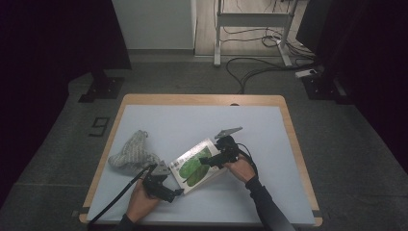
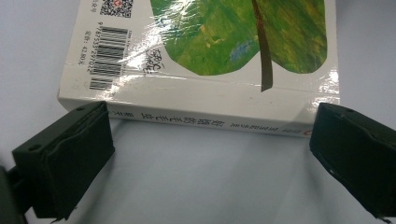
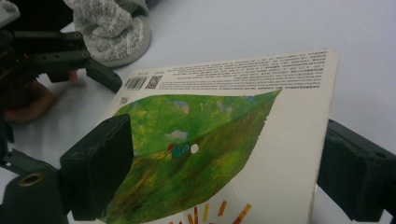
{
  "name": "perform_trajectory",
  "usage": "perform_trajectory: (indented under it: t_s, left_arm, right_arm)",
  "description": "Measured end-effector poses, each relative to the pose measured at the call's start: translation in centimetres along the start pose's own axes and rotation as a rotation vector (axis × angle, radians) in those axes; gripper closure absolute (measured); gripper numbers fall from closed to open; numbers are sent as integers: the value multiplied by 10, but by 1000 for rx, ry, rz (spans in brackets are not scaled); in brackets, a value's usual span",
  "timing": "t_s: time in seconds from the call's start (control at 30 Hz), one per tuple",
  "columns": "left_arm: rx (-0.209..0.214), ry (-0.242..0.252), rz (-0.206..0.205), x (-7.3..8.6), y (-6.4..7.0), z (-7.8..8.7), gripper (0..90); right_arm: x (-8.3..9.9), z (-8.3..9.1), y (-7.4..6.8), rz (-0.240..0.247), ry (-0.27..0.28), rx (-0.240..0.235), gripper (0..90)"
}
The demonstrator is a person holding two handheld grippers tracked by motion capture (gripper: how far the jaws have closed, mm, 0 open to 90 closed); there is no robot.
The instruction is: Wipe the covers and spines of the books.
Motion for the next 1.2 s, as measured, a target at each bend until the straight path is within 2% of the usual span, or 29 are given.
perform_trajectory:
  t_s: [0.07,0.17,0.23,0.33,0.4,0.5,0.6,0.7,0.77,0.8,0.93,1.2]
  left_arm:
    - [0,0,0,0,0,0,0]
    - [-1,-1,-1,0,0,0,0]
    - [-1,-2,0,0,0,0,0]
    - [1,-6,4,0,0,0,0]
    - [-2,-9,0,1,0,0,0]
    - [0,-10,0,1,1,0,0]
    - [-1,-9,-1,1,1,0,0]
    - [-2,-13,-5,1,0,0,0]
    - [1,-13,-4,1,0,0,0]
    - [1,-13,-4,1,0,0,0]
    - [-2,-18,-7,1,0,1,8]
    - [26,-22,14,1,0,5,15]
  right_arm:
    - [-1,1,0,10,-9,1,106]
    - [-1,1,1,47,-54,22,122]
    - [-1,1,1,64,-78,19,122]
    - [-1,0,2,46,-109,-1,121]
    - [0,-1,2,52,-133,-16,122]
    - [1,-1,2,64,-164,7,190]
    - [2,0,-2,95,-193,10,257]
    - [1,4,-4,108,-192,3,318]
    - [2,7,-7,112,-195,-35,382]
    - [2,8,-9,119,-197,-47,384]
    - [5,9,-14,157,-208,-34,400]
    - [12,15,-15,170,-215,-42,433]
Point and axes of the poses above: each handheld gripper's, and its own axes: z roughly backward along the jaws, x roughly out of its underside, y roughly to its right, the point moved 7 cm from there along -z, roughly forward along the jaws, and after that the axes turned 10 degrees about -y, right-handed, at the moved point
